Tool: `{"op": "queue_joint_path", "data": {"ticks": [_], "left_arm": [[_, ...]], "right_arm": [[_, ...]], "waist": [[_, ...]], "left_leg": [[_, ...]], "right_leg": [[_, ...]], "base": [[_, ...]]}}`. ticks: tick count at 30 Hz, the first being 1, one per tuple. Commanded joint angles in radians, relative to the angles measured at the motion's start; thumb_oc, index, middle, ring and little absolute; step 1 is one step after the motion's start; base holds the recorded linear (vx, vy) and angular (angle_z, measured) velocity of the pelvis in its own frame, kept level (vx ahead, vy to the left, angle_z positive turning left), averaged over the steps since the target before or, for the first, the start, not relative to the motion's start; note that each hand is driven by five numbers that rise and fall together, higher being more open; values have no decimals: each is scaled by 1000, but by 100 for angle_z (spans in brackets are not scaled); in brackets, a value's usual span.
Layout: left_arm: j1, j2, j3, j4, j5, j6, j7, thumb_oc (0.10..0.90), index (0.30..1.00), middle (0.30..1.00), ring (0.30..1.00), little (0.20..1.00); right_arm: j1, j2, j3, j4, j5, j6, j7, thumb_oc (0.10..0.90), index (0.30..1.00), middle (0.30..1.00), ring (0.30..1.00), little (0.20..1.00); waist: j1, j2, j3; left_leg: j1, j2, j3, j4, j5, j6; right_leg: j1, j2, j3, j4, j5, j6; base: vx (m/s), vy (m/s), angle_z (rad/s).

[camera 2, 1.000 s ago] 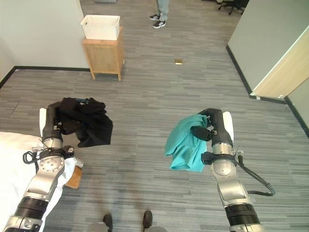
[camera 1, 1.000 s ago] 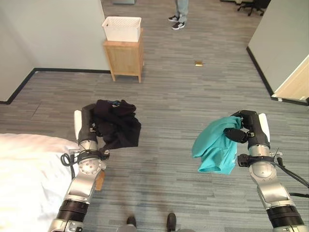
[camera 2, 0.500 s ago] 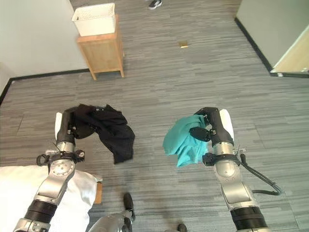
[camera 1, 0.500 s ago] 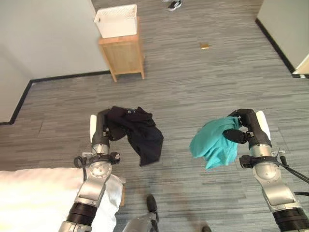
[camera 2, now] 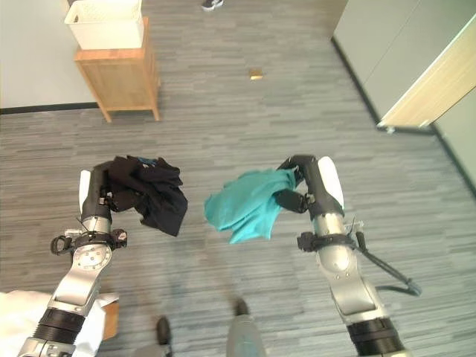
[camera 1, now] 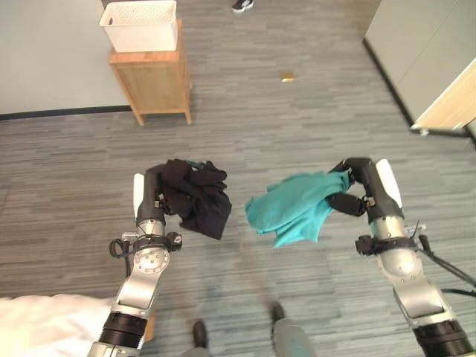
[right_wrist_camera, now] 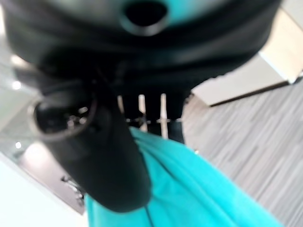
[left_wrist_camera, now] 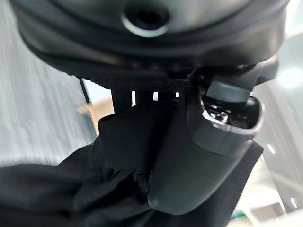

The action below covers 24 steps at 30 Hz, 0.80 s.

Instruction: Pick up bed clothes into laundry basket.

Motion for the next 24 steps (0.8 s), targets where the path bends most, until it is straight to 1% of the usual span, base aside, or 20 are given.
{"op": "queue_joint_path", "data": {"ticks": [1,2,3,4,8,9,10,11,13,14,15,16,17,18,19,20,21,22,24], "left_arm": [[-134,68,17,-42,50,-105,36,400,300,300,300,300],[-134,68,17,-42,50,-105,36,400,300,300,300,300],[-134,68,17,-42,50,-105,36,400,300,300,300,300],[-121,34,-9,-32,39,-114,21,400,300,300,300,300],[-120,33,-12,-32,39,-115,21,400,300,300,300,300],[-66,-5,-11,-33,-20,-129,-6,400,300,300,300,300],[-44,-6,-5,-38,-49,-129,-1,400,300,300,300,300],[-46,-3,-4,-39,-50,-129,-1,400,300,300,300,300],[-46,-3,-4,-39,-50,-129,-1,400,300,300,300,300],[-34,-9,4,-47,-57,-129,-5,400,300,300,300,300],[-3,-39,9,-59,-28,-129,-19,400,300,300,300,300],[1,-43,7,-62,-21,-129,-23,400,300,300,300,300],[5,-46,6,-65,-15,-128,-28,400,300,300,300,300],[6,-47,5,-66,-15,-128,-28,400,300,300,300,300],[15,-48,2,-71,-14,-127,-32,400,300,300,300,300],[25,-48,3,-75,-15,-125,-33,400,300,300,300,300],[30,-49,4,-80,-18,-123,-32,400,300,300,300,300],[31,-49,3,-82,-18,-122,-32,400,300,300,300,300],[26,-51,-1,-80,-25,-122,-21,400,300,300,300,300]], "right_arm": [[-83,-54,-117,-35,-40,-103,-11,400,300,300,300,300],[-83,-54,-117,-35,-40,-103,-11,400,300,300,300,300],[-83,-54,-117,-35,-40,-103,-11,400,300,300,300,300],[-32,-76,-142,-46,-45,-102,-4,400,300,300,300,300],[-26,-76,-145,-50,-45,-101,-3,400,300,300,300,300],[-41,-109,-139,-52,-55,-85,5,400,300,300,300,300],[-87,-143,-124,-49,-39,-67,-4,400,300,300,300,300],[-92,-142,-123,-46,-38,-67,-5,400,300,300,300,300],[-92,-142,-123,-46,-38,-67,-5,400,300,300,300,300],[-82,-145,-126,-44,-36,-62,-4,400,300,300,300,300],[-30,-150,-168,-46,-55,-56,0,400,300,300,300,300],[-23,-148,-173,-44,-63,-52,3,400,300,300,300,300],[-13,-146,-179,-44,-71,-49,6,400,300,300,300,300],[-11,-146,-180,-45,-71,-49,6,400,300,300,300,300],[-2,-146,-183,-47,-74,-49,9,400,300,300,300,300],[3,-143,-186,-46,-74,-47,7,400,300,300,300,300],[8,-142,-186,-48,-79,-46,8,400,300,300,300,300],[10,-142,-186,-48,-79,-46,8,400,300,300,300,300],[1,-143,-181,-39,-85,-39,0,400,300,300,300,300]], "waist": [[-112,-46,-56],[-112,-46,-57],[-112,-46,-57],[-143,-33,-96],[-143,-30,-97],[-135,11,-76],[-70,-36,-62],[-62,-40,-68],[-62,-40,-70],[-45,-38,-62],[-7,1,-44],[4,-1,-45],[9,1,-44],[11,-1,-45],[17,4,-46],[32,6,-47],[41,9,-47],[42,7,-48],[63,2,-44]], "left_leg": [[366,-87,-141,-25,-263,31],[366,-87,-142,-25,-263,31],[366,-87,-142,-25,-263,31],[395,-35,-149,-25,-218,-3],[398,-32,-151,-25,-220,-3],[294,12,-146,308,77,-68],[89,-45,-56,558,18,-12],[64,-49,-46,581,15,-8],[61,-49,-45,582,15,-8],[16,-68,-22,533,-49,6],[-51,-137,55,214,-52,8],[-55,-154,62,175,-31,9],[-65,-156,74,146,-5,7],[-60,-158,75,139,-2,7],[-70,-156,82,109,25,7],[-109,-157,79,68,53,5],[-129,-158,72,35,69,2],[-124,-161,73,26,72,2],[-184,-165,73,1,86,-8]], "right_leg": [[-94,121,-187,-392,281,44],[-94,121,-187,-392,281,44],[-94,121,-187,-392,281,44],[-18,112,-103,-399,288,12],[-14,113,-107,-400,284,12],[58,81,-57,-329,247,-49],[199,51,27,-342,168,-96],[181,47,38,-340,176,-92],[178,48,39,-339,176,-92],[217,45,46,-346,156,-95],[322,42,56,-390,120,-84],[351,43,65,-402,115,-84],[369,46,71,-405,108,-83],[370,44,72,-405,107,-83],[389,47,82,-408,100,-85],[423,47,97,-412,84,-86],[437,48,108,-412,73,-86],[438,46,108,-412,71,-86],[474,38,132,-412,43,-92]], "base": [[3,-1,333],[2,-1,239],[331,-363,112],[341,-359,20],[193,-158,37],[907,-706,-16],[865,-694,-4],[449,-416,-18],[50,-16,-56],[622,-41,-36],[715,-64,-11],[671,-27,12],[196,-31,13],[218,-10,9],[324,-20,4],[441,-29,-21],[335,-26,-33],[247,-21,-36],[315,-29,-68]]}}
